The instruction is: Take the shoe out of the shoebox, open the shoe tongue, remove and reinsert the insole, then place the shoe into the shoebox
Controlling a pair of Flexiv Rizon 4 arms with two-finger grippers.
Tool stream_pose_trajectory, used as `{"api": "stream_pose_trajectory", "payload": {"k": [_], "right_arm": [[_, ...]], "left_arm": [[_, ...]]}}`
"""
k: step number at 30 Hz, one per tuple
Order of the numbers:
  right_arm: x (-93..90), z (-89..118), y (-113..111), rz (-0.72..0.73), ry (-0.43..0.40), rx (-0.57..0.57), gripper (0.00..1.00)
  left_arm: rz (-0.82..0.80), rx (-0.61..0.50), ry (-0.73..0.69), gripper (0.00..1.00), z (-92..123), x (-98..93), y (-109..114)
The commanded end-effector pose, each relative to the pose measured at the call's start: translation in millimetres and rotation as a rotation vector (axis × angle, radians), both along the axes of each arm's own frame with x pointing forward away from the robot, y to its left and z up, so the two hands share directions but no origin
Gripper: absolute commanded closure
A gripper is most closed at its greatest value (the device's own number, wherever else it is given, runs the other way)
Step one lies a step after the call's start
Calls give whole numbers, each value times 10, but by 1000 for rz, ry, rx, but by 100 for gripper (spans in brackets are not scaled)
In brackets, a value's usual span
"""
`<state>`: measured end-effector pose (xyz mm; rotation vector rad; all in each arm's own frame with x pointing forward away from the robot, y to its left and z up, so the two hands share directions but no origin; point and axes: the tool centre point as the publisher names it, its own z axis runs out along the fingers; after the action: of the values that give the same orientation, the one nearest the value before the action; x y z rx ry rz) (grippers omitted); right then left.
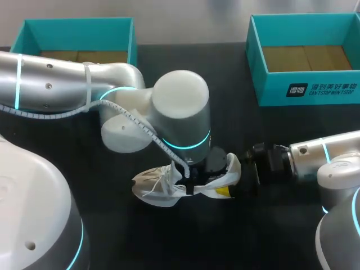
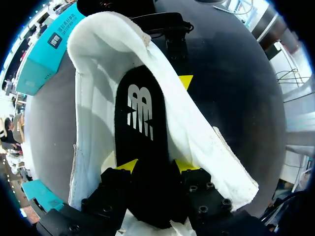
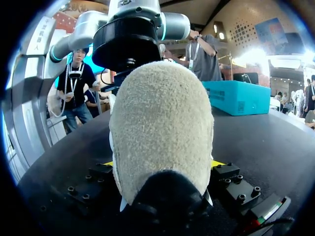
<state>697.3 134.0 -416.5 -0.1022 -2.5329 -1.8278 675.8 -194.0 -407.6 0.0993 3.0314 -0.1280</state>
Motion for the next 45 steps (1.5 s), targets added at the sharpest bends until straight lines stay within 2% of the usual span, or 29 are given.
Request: {"api": "stream_pose_trajectory", "payload": {"k": [1,10,18,24,28,31,35,37,45], "right_arm": [[16,-5,-2,-1,2,-4,100],[16,-5,-2,-1,2,-4,100],[16,-5,-2,-1,2,-4,100],[16,-5,-2,-1,2,-4,100],[16,-5,-2,-1,2,-4,100],[16,-5,-2,-1,2,-4,100],[16,-5,-2,-1,2,-4,100],[16,-5,-2,-1,2,-4,100],[16,-5,-2,-1,2,-4,100]], "left_arm": [[-3,3,-7,55,-117,11,-24],[2,12,-80,54,-203,149,-65],[36,-28,-69,58,-46,296,-28],[38,-26,-68,58,6,306,-11],[23,-13,-75,59,-57,295,-43],[-2,-10,-91,66,-126,266,-75],[26,20,-141,82,-182,301,-89],[62,6,-133,100,-157,350,-51],[114,-68,-58,100,43,414,74]]}}
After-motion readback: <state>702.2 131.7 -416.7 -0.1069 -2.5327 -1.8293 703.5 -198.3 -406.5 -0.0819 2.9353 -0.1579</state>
